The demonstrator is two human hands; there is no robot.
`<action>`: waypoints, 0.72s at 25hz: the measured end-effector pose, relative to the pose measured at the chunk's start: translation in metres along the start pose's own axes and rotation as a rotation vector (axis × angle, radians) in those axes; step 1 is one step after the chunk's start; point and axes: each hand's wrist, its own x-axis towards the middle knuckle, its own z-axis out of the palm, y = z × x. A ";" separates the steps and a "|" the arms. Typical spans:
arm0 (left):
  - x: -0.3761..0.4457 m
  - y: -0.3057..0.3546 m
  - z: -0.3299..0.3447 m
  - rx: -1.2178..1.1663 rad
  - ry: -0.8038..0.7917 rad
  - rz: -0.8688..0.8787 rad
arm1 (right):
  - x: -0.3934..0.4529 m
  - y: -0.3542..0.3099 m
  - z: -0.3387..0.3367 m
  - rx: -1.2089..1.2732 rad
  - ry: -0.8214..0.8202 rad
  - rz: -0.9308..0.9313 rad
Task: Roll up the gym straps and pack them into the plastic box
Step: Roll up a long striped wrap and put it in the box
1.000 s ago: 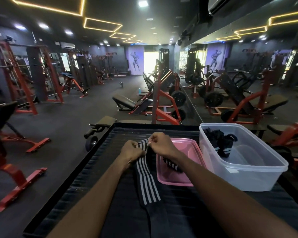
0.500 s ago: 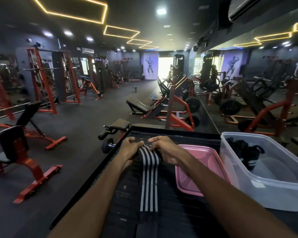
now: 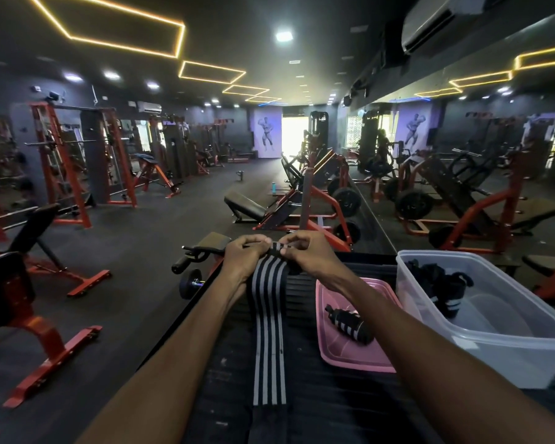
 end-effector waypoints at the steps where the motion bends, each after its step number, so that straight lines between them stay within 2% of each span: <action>1: -0.001 0.004 0.001 0.013 -0.052 0.025 | 0.003 -0.003 -0.002 0.008 0.032 -0.023; 4: -0.006 0.016 0.004 0.121 -0.174 0.157 | 0.010 -0.011 -0.009 0.076 0.053 -0.059; 7: -0.005 0.034 0.009 0.204 -0.127 0.212 | 0.015 -0.017 -0.017 0.081 0.014 -0.119; 12: 0.005 0.050 0.007 0.471 -0.124 0.332 | 0.018 -0.029 -0.032 -0.064 -0.010 -0.193; 16: 0.001 0.057 0.006 0.378 -0.225 0.361 | 0.017 -0.036 -0.044 -0.138 -0.025 -0.214; 18: -0.001 0.058 0.006 0.418 -0.211 0.389 | 0.017 -0.038 -0.048 -0.122 -0.077 -0.198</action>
